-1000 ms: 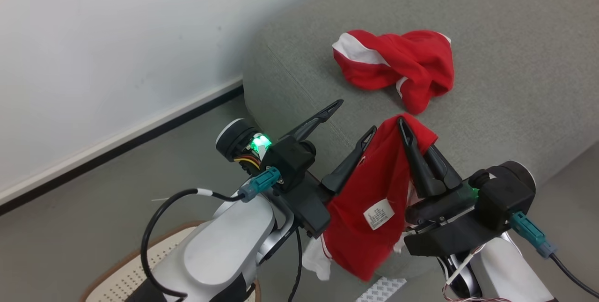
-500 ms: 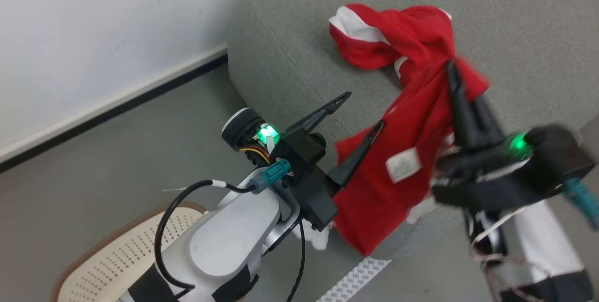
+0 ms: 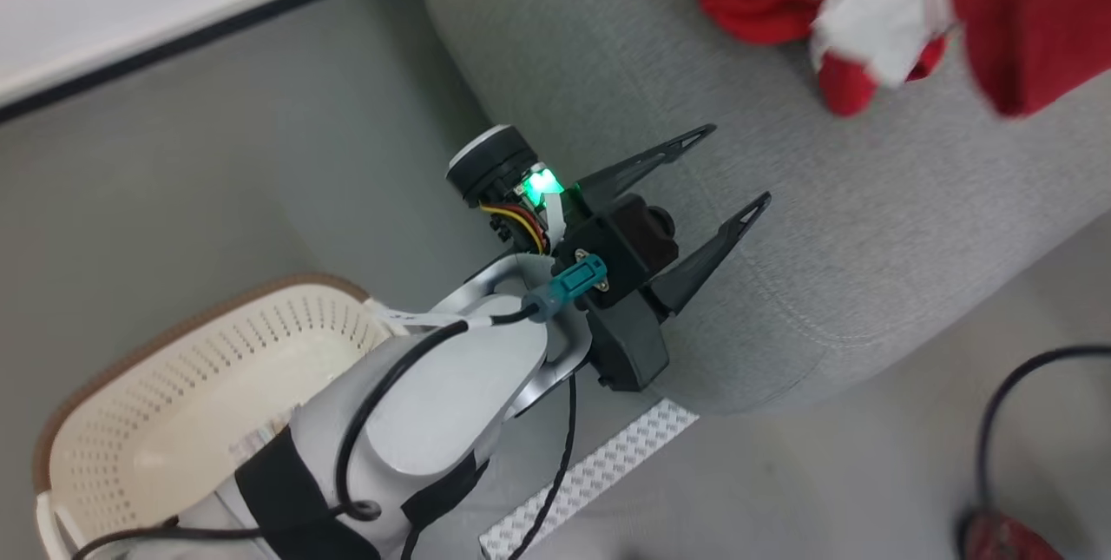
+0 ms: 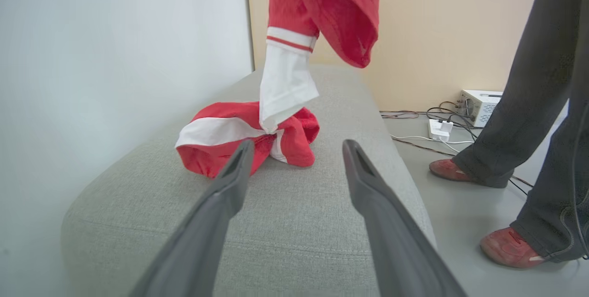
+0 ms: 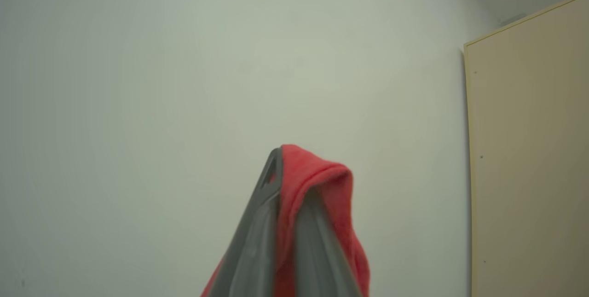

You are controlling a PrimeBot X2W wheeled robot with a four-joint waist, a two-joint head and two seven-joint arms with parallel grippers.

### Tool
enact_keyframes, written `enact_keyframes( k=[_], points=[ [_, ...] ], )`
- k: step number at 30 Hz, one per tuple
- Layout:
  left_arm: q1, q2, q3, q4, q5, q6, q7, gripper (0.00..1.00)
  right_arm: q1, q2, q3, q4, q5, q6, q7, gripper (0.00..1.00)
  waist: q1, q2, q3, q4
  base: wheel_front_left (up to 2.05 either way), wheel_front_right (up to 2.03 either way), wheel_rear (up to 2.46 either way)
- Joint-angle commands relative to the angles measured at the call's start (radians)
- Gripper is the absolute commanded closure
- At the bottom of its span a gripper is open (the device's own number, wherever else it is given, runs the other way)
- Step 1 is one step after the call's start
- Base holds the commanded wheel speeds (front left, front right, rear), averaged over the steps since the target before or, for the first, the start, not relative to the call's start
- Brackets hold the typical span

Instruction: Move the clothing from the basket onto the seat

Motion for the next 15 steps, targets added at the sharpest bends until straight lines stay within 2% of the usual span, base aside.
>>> enact_keyframes(
  k=[1,4,7,15],
  points=[
    [-0.019,0.011,-0.007,-0.005,0.013,-0.006,0.006,0.00,-0.036,-0.026,-0.005,0.014,0.012,0.000,-0.002,1.00,-0.0002,-0.0002,0.113,0.061,0.00,0.00,0.00],
    [-0.049,0.010,-0.025,-0.023,0.024,-0.015,0.035,0.00,-0.158,-0.110,-0.066,0.075,0.053,0.000,-0.001,1.00,-0.0002,-0.0002,0.189,0.092,0.00,0.00,0.00],
    [-0.070,0.013,-0.043,-0.036,0.032,-0.022,0.066,0.00,-0.221,-0.166,-0.114,0.100,0.061,0.000,-0.001,1.00,-0.0002,-0.0002,0.247,0.111,0.00,0.00,0.00],
    [-0.093,0.049,-0.065,-0.074,0.056,-0.026,0.102,0.00,-0.319,-0.228,-0.151,0.153,0.053,0.000,-0.001,1.00,-0.0002,-0.0002,0.325,0.121,0.00,0.00,0.00]
  ],
)
